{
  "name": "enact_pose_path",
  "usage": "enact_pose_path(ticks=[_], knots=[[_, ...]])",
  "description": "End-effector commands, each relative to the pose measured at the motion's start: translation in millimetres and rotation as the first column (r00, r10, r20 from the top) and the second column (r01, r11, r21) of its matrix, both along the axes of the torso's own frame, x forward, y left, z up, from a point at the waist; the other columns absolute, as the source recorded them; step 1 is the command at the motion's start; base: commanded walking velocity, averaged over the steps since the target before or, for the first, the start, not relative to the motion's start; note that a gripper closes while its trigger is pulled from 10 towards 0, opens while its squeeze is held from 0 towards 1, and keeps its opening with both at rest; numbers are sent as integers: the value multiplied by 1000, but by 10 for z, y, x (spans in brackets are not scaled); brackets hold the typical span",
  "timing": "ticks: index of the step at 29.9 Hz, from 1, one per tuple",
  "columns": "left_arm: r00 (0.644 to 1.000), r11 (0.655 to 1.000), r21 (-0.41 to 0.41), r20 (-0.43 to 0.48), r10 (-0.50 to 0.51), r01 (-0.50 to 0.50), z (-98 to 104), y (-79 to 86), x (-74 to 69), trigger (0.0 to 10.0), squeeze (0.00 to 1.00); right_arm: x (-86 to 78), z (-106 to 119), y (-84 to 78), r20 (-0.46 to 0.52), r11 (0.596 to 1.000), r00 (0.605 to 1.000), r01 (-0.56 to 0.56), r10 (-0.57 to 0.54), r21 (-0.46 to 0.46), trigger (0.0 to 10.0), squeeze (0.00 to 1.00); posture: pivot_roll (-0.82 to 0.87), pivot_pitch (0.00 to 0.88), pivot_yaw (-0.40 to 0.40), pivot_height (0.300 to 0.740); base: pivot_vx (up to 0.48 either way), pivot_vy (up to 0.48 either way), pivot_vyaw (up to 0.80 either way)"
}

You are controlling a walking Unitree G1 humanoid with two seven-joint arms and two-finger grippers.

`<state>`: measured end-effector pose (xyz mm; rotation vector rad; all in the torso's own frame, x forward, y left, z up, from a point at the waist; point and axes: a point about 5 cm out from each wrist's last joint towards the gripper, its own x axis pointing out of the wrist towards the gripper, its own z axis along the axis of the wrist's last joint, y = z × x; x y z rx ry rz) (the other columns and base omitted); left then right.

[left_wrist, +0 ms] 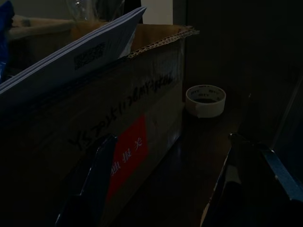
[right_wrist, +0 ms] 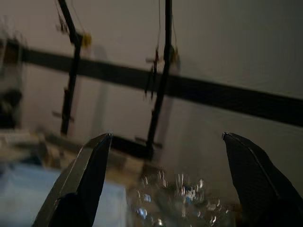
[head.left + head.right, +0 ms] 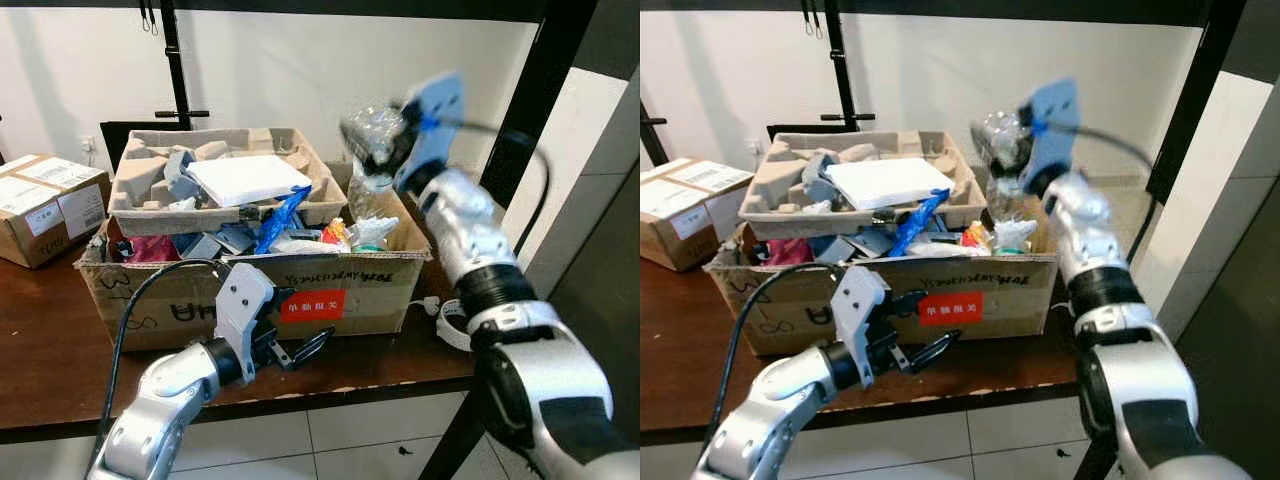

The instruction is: Picking trash to rubbish bin

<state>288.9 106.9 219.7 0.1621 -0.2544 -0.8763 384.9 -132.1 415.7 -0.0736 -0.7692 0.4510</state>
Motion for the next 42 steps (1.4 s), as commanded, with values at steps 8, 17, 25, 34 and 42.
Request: enact_pose_path(ticks=[8, 17, 25, 34, 42], knots=[[1000, 1000, -8, 9, -14, 14, 40, -13, -19, 10000, 0, -187, 351, -56, 101, 991, 990, -105, 96, 82, 10000, 702, -44, 147, -40, 740, 0, 0, 0], [1000, 1000, -8, 8, -12, 12, 41, 1, -22, 10000, 0, -109, 240, -153, 29, 996, 999, -43, 41, 81, 10000, 0, -43, 147, -42, 740, 0, 0, 0], [999, 1000, -1, -14, -32, 32, 3, 2, -45, 10000, 0, 96, -120, -439, -146, 978, 968, 208, -204, 12, 10000, 0, -41, 146, -42, 740, 0, 0, 0], [994, 995, 52, -69, -80, 84, -123, 43, -99, 10000, 0, 177, -726, -1034, -286, 836, 787, 533, -547, -133, 10000, 0, -40, 137, -41, 740, 0, 0, 0], [956, 962, 109, -188, -227, 250, -255, 90, -286, 10000, 0, 15, -1317, -1674, -357, 630, 535, 733, -766, -256, 10000, 0, -38, 130, -38, 740, 0, 0, 0]])
